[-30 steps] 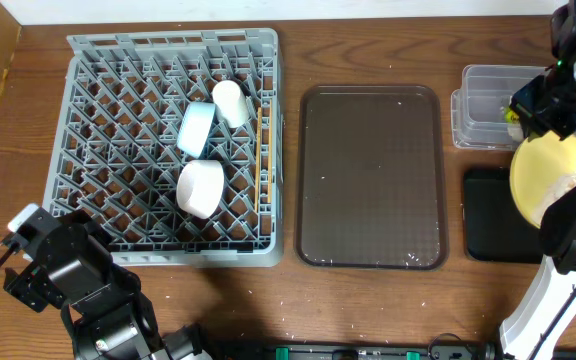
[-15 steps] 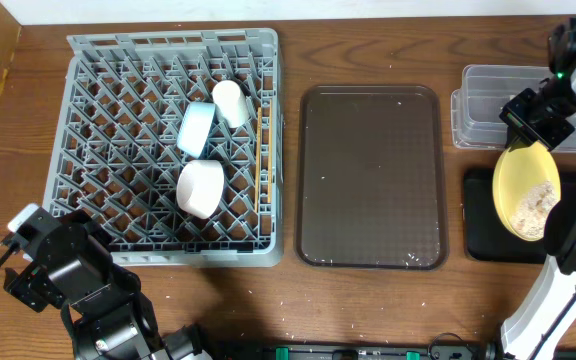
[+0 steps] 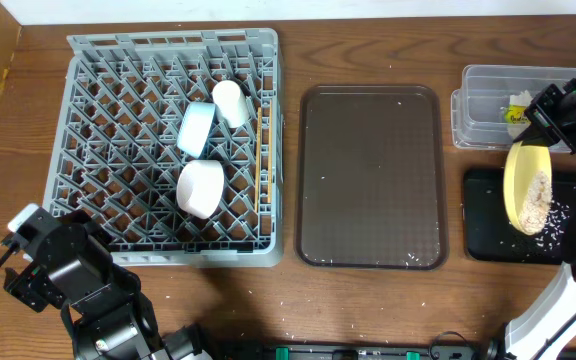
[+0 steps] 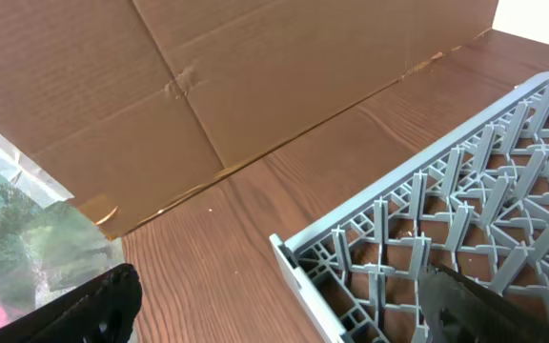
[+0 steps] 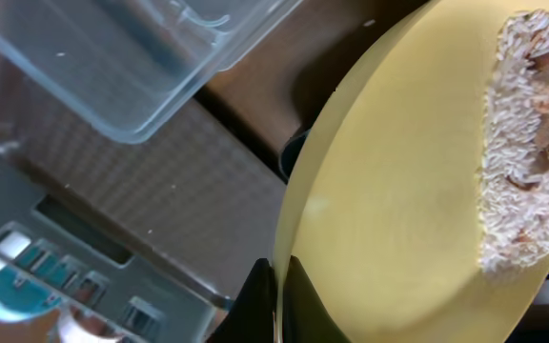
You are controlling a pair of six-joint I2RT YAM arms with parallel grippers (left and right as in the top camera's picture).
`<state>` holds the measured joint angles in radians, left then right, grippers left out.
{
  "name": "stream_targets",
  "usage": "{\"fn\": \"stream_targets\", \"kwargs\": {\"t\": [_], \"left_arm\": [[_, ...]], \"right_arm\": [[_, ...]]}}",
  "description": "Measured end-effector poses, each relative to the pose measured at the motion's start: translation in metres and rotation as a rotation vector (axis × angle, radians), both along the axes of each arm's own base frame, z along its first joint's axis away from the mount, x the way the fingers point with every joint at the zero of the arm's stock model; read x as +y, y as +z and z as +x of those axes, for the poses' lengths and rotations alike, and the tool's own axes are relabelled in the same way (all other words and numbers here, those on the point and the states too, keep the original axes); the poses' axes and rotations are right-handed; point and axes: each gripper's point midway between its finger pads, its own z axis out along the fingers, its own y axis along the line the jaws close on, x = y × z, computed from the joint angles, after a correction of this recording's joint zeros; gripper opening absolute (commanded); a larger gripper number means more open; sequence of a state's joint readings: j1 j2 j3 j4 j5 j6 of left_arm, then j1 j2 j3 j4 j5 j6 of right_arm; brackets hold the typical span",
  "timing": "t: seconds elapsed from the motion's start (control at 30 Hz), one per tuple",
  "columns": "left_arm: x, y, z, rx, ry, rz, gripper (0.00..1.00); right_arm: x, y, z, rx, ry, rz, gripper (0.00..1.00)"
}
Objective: Sort waste into correct bins and load items into the dishwasher
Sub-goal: 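Tilt the yellow plate to dump rice scraps onto the black tray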
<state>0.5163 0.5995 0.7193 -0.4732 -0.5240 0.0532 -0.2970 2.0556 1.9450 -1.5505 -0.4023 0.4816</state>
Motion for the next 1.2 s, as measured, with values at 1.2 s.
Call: {"fn": "stream_targets", "kwargs": {"t": [1.2], "left_arm": [[0.0,0.0,0.0,0.0,0.0,0.0,0.94]], "right_arm": [[-0.021,0.027,-0.007,-0.195,0.052,0.261,0.01]]}}
